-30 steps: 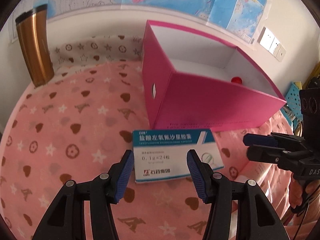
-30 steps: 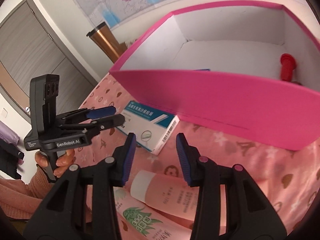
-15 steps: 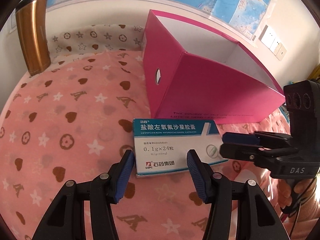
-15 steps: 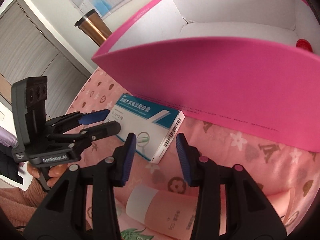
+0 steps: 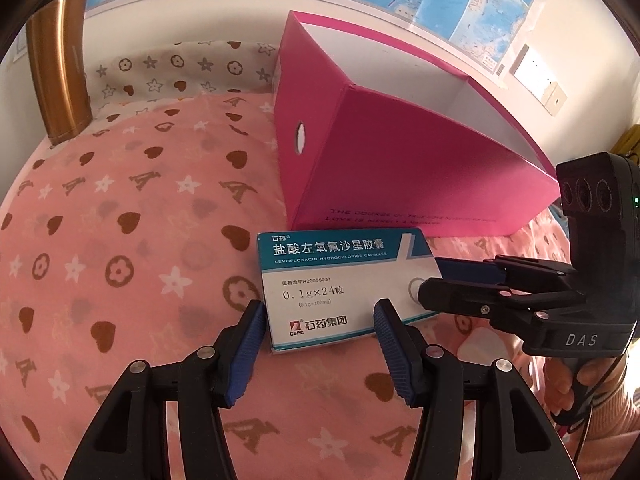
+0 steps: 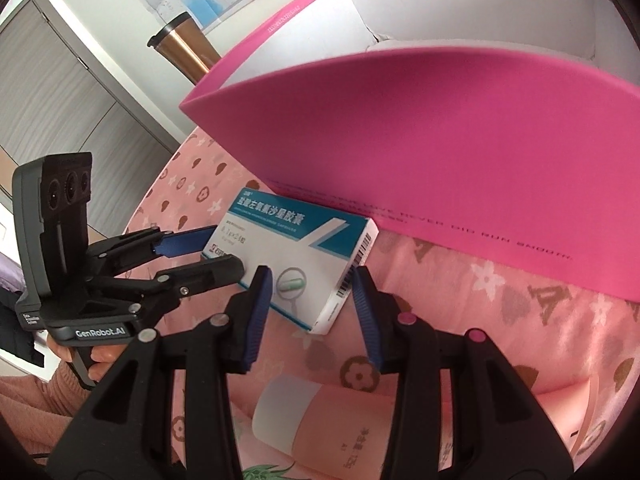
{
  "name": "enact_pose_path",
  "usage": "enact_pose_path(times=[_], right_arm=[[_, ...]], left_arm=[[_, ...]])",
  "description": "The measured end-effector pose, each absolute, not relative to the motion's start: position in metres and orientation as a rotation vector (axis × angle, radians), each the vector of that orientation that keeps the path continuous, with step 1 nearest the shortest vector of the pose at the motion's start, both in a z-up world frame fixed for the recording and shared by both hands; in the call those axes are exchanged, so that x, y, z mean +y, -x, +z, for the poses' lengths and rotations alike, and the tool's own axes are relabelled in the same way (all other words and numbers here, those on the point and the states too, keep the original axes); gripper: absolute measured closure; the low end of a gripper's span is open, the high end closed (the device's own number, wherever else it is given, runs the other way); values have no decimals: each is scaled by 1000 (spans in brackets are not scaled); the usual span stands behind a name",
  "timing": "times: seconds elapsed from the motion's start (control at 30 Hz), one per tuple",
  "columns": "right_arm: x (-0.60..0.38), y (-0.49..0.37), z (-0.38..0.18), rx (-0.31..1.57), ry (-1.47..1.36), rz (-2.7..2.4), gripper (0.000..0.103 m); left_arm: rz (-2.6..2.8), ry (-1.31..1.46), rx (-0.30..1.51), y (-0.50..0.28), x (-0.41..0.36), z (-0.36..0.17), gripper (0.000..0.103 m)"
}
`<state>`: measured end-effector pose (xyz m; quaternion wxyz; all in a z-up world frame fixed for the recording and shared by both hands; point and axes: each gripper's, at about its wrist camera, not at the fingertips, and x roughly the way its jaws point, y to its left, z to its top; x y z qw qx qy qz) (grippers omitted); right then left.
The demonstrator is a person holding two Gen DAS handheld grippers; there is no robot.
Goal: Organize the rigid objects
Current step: 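Grasp the white-blue capsule box with the right tool, then carry the capsule box into the magenta box and release it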
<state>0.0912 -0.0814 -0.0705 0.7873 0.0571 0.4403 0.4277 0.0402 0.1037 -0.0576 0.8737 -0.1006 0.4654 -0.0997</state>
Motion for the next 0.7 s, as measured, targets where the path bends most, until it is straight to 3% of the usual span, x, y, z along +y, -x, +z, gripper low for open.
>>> enact_pose_path(times=[0.4, 0.7], right_arm=[[-92, -89, -72, 960, -144, 902, 58], [-92, -94, -75, 962, -145, 882, 61]], left_arm=[[-232, 178, 964, -36, 94, -55, 44], [-228, 174, 965, -35, 92, -55, 50]])
